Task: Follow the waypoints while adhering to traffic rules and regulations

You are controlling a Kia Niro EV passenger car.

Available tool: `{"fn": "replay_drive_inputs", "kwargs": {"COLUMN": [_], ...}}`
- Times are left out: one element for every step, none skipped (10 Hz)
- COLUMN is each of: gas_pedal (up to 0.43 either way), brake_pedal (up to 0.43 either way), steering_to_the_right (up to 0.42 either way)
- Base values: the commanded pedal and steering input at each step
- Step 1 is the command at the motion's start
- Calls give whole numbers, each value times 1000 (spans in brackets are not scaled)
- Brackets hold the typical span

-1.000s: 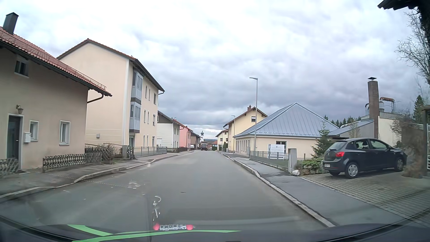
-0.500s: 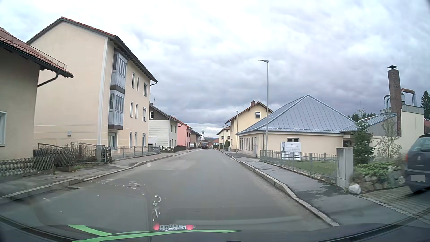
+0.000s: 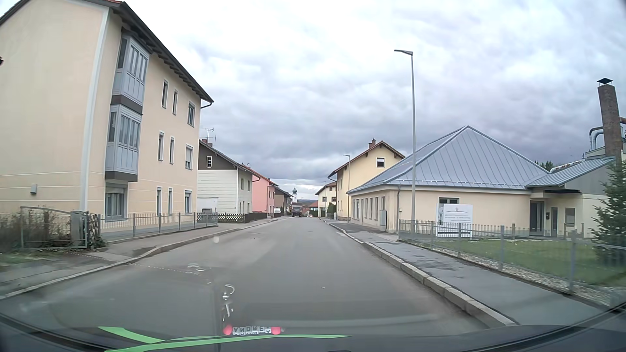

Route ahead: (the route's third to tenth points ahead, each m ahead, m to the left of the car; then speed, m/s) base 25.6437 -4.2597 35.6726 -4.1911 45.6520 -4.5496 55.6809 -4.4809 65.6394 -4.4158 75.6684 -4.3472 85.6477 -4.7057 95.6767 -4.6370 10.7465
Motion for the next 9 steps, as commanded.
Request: {"fn": "replay_drive_inputs", "kwargs": {"gas_pedal": [67,67,67,67,67,67,67,67,67], "brake_pedal": [0,0,0,0,0,0,0,0,0], "steering_to_the_right": [3,3,3,3,3,3,3,2,1]}}
